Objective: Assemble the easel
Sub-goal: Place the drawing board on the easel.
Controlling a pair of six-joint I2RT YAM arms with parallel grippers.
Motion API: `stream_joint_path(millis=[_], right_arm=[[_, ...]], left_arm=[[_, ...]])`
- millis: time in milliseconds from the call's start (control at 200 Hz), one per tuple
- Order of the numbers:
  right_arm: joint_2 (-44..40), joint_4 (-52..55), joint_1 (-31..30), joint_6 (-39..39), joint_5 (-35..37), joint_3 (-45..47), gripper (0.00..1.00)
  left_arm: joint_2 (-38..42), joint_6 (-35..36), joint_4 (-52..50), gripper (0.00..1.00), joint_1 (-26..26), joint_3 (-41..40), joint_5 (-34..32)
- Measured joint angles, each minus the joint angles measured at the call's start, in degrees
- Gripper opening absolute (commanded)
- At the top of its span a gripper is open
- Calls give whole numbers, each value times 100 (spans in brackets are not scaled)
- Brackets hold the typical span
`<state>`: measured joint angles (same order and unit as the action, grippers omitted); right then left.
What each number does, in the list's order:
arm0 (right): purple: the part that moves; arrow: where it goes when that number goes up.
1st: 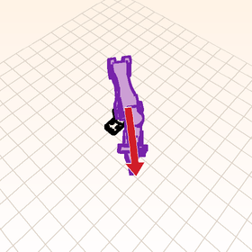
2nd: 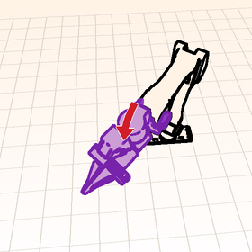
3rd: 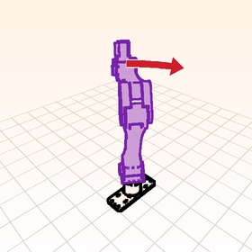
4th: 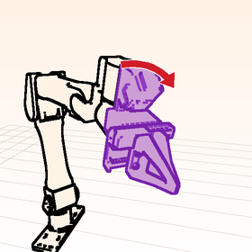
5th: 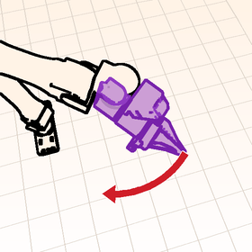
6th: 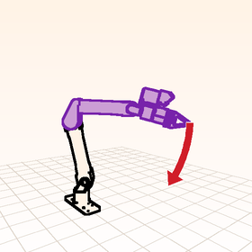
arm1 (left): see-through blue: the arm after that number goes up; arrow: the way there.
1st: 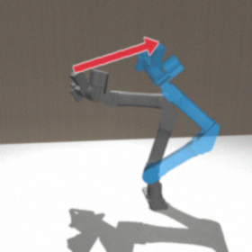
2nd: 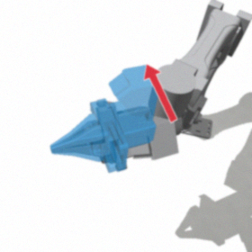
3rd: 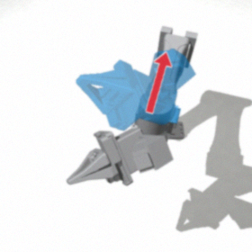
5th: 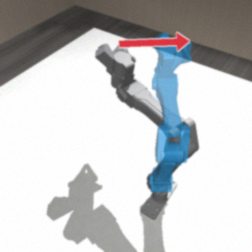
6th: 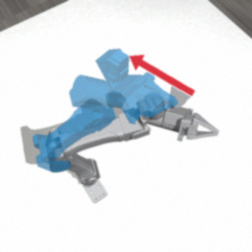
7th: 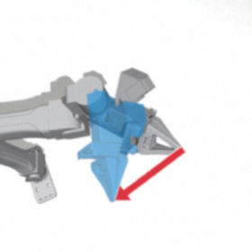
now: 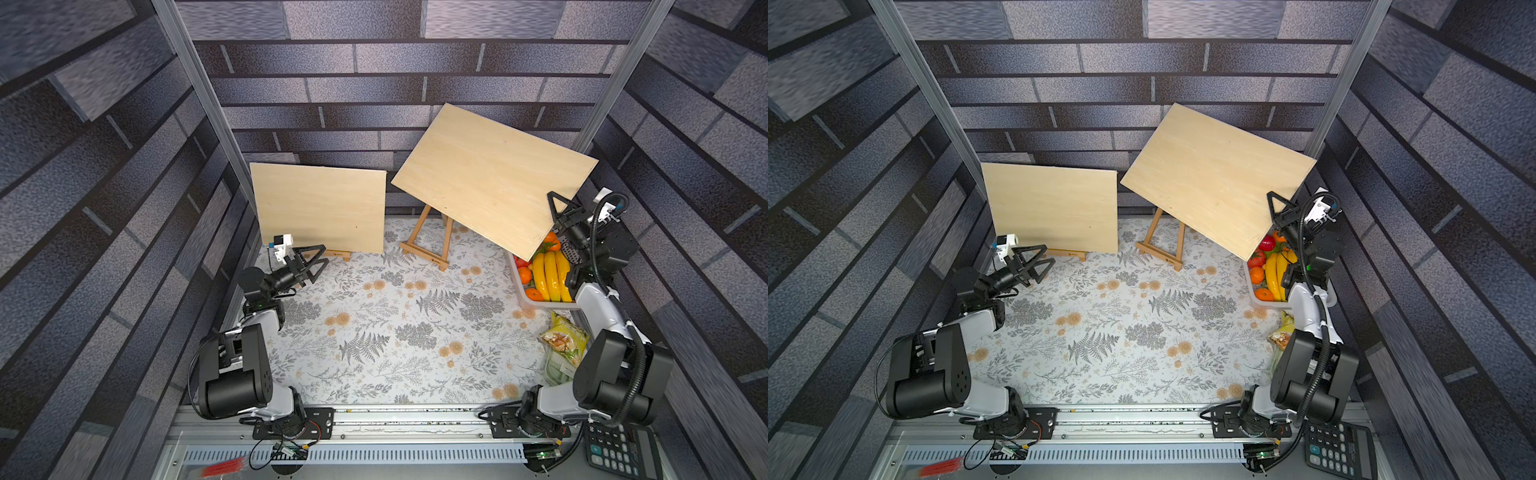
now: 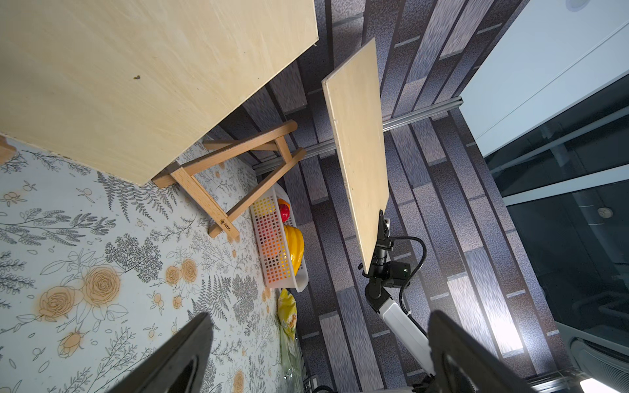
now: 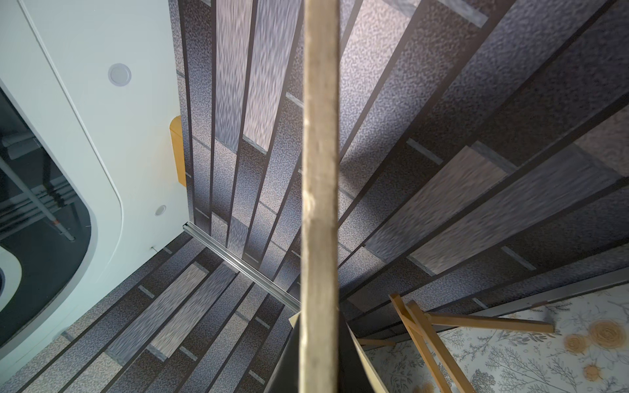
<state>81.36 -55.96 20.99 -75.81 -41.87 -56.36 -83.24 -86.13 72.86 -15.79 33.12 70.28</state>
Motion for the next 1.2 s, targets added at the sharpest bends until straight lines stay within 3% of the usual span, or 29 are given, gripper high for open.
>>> stream_joint_path(millis=[686,927,1197], right_arm=[[-199,-1161,37,341,-584,651,0],[-297,-1193,42,623,-584,1255,0],[-328,-1145,42,914,-588,1316,0]], left_arm=[[-107,-238,343,100,269,-63,-4],[-125,-282,352,100,271,-122,-7],[-234,-284,426,100,297,-122,-11]])
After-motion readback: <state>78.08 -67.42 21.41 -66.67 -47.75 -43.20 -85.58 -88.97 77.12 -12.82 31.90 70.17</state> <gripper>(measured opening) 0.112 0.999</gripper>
